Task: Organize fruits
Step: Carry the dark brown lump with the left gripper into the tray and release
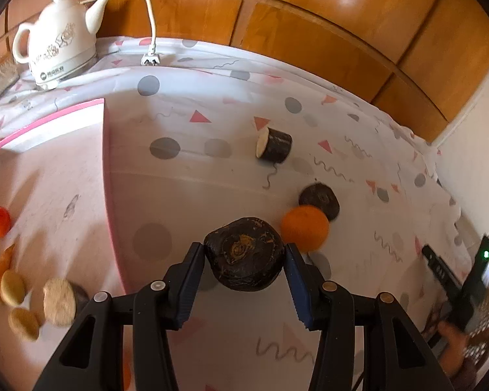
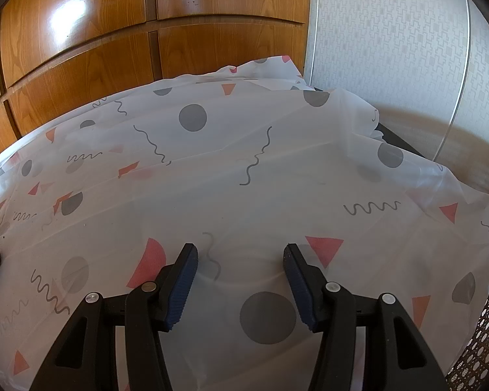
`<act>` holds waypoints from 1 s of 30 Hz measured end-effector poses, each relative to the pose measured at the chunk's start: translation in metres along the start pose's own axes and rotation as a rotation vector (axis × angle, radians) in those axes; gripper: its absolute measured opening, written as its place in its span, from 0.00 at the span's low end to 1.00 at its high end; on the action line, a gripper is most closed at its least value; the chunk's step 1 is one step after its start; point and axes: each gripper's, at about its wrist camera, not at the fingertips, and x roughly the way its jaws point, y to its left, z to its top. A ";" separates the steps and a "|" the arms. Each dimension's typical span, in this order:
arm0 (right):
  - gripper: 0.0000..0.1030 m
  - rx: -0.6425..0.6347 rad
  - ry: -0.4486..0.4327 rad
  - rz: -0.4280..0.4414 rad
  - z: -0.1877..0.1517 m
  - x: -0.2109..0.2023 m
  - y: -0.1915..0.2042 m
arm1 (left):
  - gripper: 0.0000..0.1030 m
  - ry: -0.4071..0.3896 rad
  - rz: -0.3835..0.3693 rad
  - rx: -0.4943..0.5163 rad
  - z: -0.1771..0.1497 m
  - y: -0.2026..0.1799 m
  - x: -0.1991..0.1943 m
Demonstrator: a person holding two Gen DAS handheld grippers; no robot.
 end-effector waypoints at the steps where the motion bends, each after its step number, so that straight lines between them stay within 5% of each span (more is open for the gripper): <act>1: 0.54 0.000 0.000 0.000 0.000 0.000 0.000 | 0.49 -0.005 0.002 0.008 -0.004 -0.002 -0.002; 10: 0.54 0.000 0.000 0.000 0.000 0.000 0.000 | 0.49 -0.093 0.019 0.042 -0.021 -0.010 -0.033; 30: 0.54 -0.004 0.001 -0.003 0.000 0.000 0.000 | 0.49 -0.223 0.096 -0.138 -0.020 0.056 -0.088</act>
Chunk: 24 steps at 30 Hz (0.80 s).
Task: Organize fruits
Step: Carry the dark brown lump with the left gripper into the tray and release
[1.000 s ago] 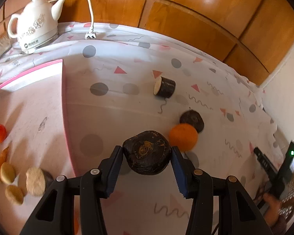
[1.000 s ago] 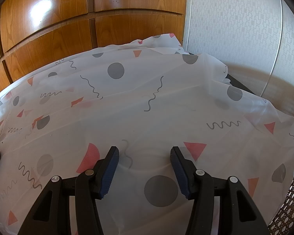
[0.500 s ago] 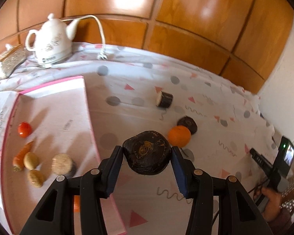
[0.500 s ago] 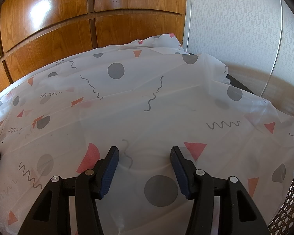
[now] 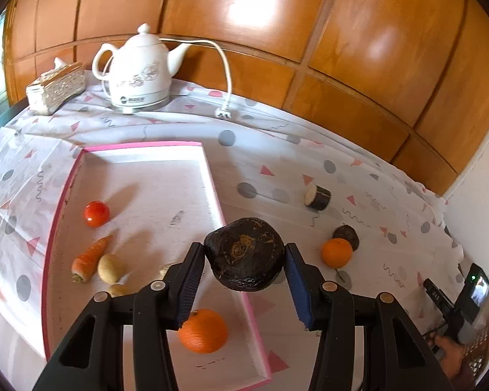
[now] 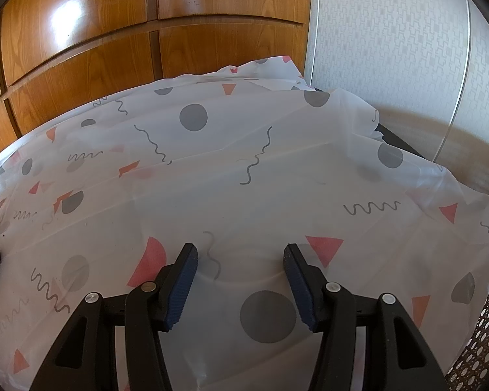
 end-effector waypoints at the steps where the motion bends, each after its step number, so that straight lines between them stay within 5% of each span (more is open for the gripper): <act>1: 0.54 0.001 0.000 0.000 0.000 0.000 0.000 | 0.49 0.002 0.004 -0.011 0.000 0.004 0.000; 9: 0.54 -0.005 0.000 -0.003 0.000 0.000 0.000 | 0.49 0.002 0.020 -0.103 0.000 0.039 -0.002; 17: 0.54 -0.008 -0.001 -0.006 0.000 0.000 0.000 | 0.49 0.022 0.000 -0.311 0.014 0.104 0.000; 24: 0.54 -0.009 -0.001 -0.008 0.000 -0.001 0.001 | 0.49 0.039 0.026 -0.290 0.029 0.106 0.023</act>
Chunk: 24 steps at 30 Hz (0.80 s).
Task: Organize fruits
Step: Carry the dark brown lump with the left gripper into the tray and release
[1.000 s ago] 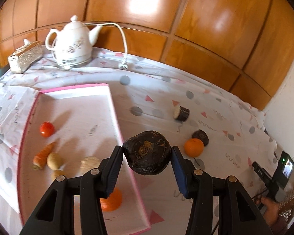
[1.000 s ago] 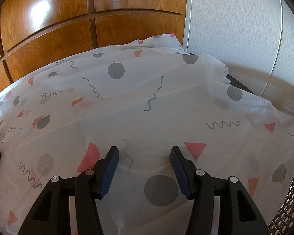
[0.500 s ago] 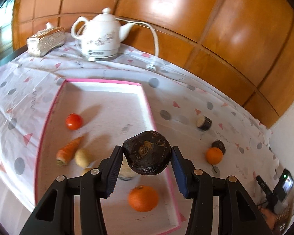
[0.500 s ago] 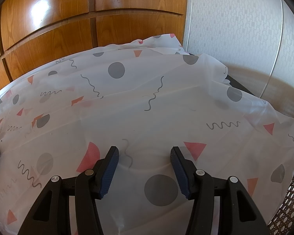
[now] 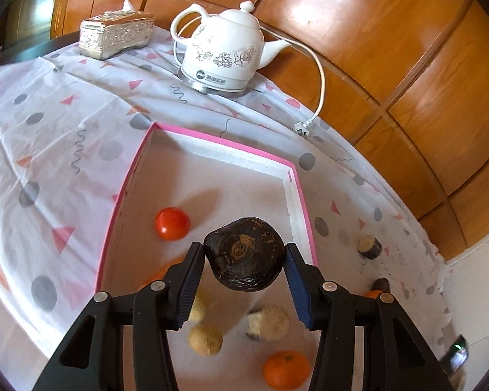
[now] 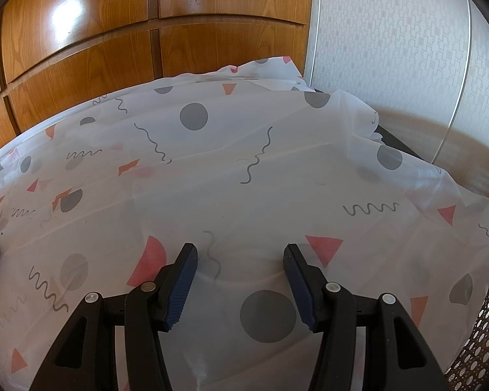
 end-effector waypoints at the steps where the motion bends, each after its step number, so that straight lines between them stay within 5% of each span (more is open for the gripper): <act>1: 0.54 0.000 0.000 0.000 0.000 0.000 0.000 | 0.49 0.008 0.002 0.008 0.002 -0.001 0.005; 10: 0.54 0.000 -0.001 0.000 0.000 0.000 -0.001 | 0.49 0.041 0.109 0.096 -0.001 -0.008 0.043; 24: 0.54 0.000 -0.001 0.004 0.000 0.000 -0.002 | 0.60 -0.053 0.172 0.138 -0.025 -0.014 0.004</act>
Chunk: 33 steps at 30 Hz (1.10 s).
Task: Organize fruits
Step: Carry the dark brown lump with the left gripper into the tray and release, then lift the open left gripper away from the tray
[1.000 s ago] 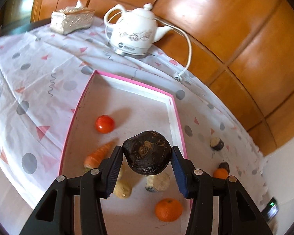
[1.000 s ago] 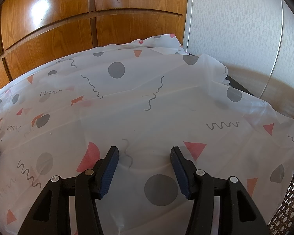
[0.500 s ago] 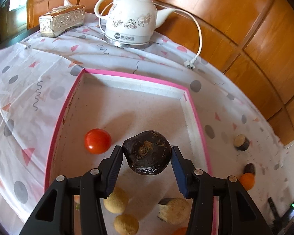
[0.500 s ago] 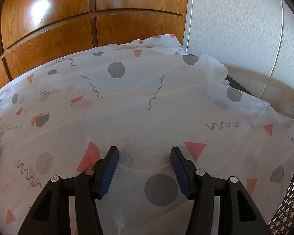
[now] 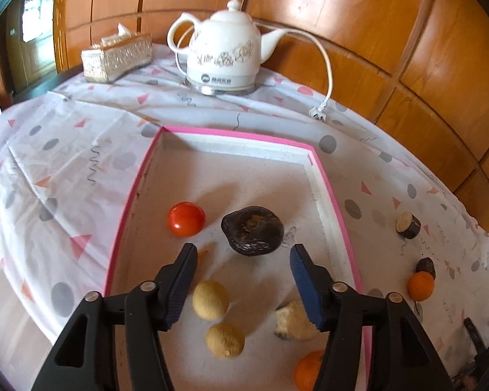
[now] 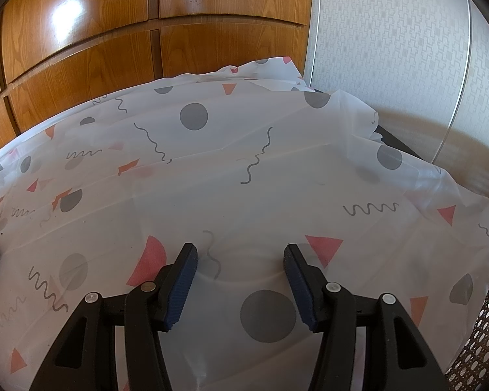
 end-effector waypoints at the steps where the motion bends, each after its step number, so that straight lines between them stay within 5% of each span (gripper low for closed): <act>1: 0.54 0.001 0.000 0.001 0.000 0.000 -0.001 | 0.60 -0.014 0.002 0.008 -0.002 -0.001 -0.006; 25: 0.55 0.002 -0.001 0.004 -0.001 -0.001 0.002 | 0.85 -0.122 0.103 -0.011 -0.040 0.013 -0.053; 33: 0.55 0.001 -0.001 0.003 -0.001 -0.001 0.003 | 0.86 -0.124 0.099 -0.021 -0.041 0.018 -0.054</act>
